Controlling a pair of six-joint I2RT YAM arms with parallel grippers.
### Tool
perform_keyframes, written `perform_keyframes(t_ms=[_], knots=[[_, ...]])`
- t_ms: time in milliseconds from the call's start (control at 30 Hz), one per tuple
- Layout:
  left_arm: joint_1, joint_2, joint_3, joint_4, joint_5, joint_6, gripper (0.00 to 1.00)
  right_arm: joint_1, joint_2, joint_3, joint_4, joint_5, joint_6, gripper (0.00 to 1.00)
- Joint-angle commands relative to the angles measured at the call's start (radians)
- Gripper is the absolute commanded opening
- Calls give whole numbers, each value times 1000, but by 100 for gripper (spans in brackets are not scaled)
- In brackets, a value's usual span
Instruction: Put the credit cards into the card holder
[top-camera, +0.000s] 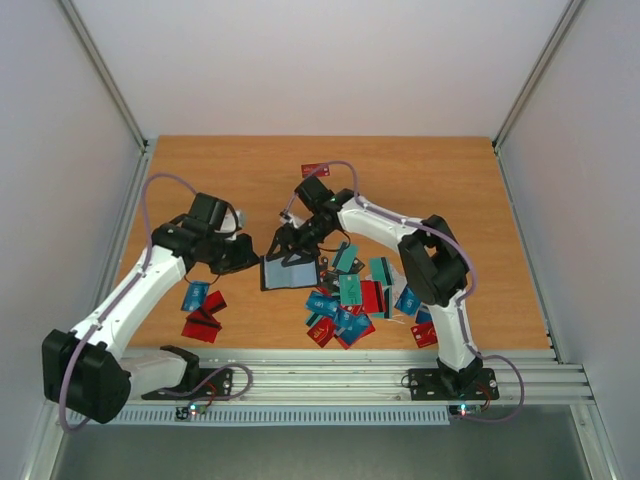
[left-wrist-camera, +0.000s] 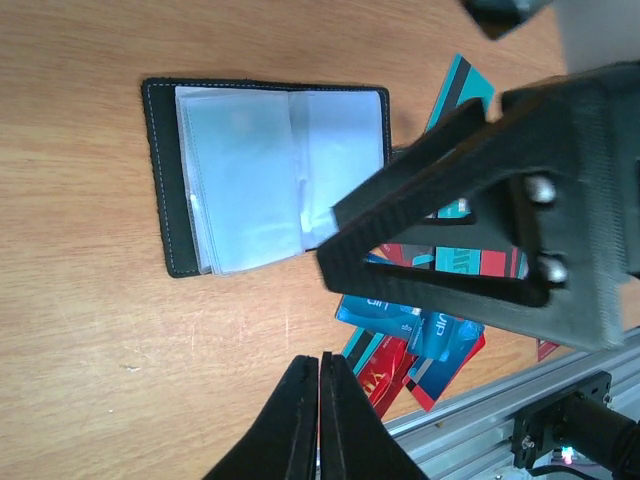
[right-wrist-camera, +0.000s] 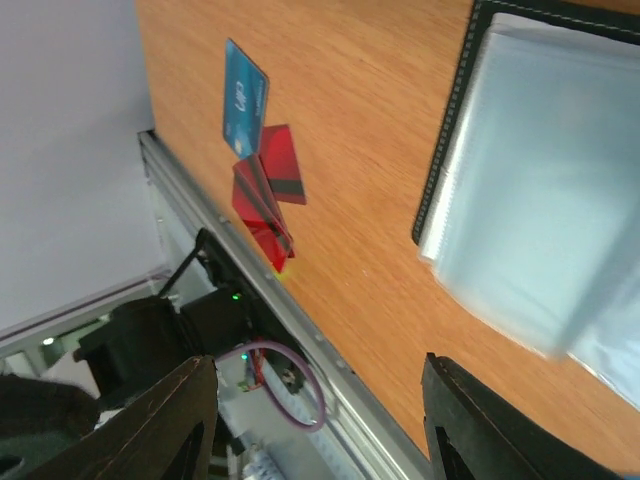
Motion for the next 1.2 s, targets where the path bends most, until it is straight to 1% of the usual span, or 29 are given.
perform_keyframes(t_ms=[0,67,200,300,467,633,700,767,900,967,1033,1167], knots=[[6,-17,-22,-10,8,-23,5,-12,-136,18,-143,120,-101,57],[5,-16,-28,-6,17,-29,5,-24,-195,-14,-210,188,-158,57],[-28,5,-25,14,33,-39,7,-82,-346,-151,-240,276,-185,58],[-112,48,-2,38,27,-38,7,-142,-475,-289,-235,324,-156,58],[-256,141,26,138,48,-59,10,-242,-656,-528,-241,383,-60,58],[-390,287,106,191,33,-68,12,-307,-804,-685,-299,422,-15,60],[-431,348,145,202,28,-76,13,-315,-842,-715,-354,471,-4,61],[-468,403,191,211,25,-85,14,-328,-876,-734,-433,558,25,63],[-546,529,305,211,32,-88,15,-407,-962,-788,-518,640,53,65],[-580,599,354,214,38,-90,15,-438,-962,-776,-558,699,69,65],[-610,638,386,228,51,-103,15,-461,-937,-745,-611,806,112,65],[-638,666,393,254,67,-135,15,-564,-904,-743,-635,864,177,66]])
